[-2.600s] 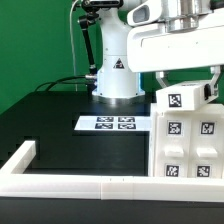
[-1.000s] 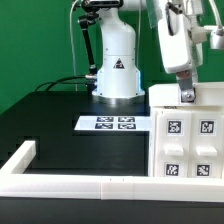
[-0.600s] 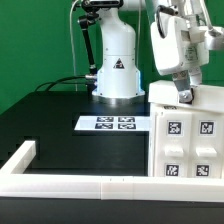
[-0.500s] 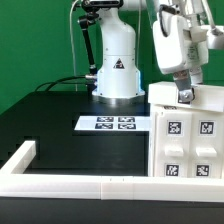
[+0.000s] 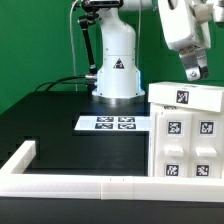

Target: Assemble cabinet

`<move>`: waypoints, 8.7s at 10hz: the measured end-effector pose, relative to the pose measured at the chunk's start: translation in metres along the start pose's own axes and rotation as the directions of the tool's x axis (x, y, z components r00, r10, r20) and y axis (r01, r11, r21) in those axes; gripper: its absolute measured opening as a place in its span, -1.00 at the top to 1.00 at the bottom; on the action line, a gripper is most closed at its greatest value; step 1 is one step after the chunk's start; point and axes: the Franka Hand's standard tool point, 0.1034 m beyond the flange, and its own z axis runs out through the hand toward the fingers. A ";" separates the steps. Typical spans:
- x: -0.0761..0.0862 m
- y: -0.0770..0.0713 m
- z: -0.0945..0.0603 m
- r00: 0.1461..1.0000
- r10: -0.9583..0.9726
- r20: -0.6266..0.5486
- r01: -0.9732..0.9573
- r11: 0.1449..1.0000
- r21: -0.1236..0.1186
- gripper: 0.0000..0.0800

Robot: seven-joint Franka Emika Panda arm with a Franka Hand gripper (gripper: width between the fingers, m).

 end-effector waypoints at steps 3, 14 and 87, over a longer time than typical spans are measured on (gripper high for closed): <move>0.001 0.002 0.003 0.976 -0.219 -0.010 0.219 0.975 -0.038 -0.99; -0.006 -0.005 0.003 -0.046 -0.991 0.122 0.995 -0.057 -0.086 -0.99; 0.007 -0.002 0.002 -0.111 -0.974 0.198 0.986 -0.133 -0.103 -0.99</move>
Offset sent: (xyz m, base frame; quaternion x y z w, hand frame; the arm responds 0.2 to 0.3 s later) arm 0.0075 -0.0019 0.0020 -0.0485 0.0281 -0.3980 0.9157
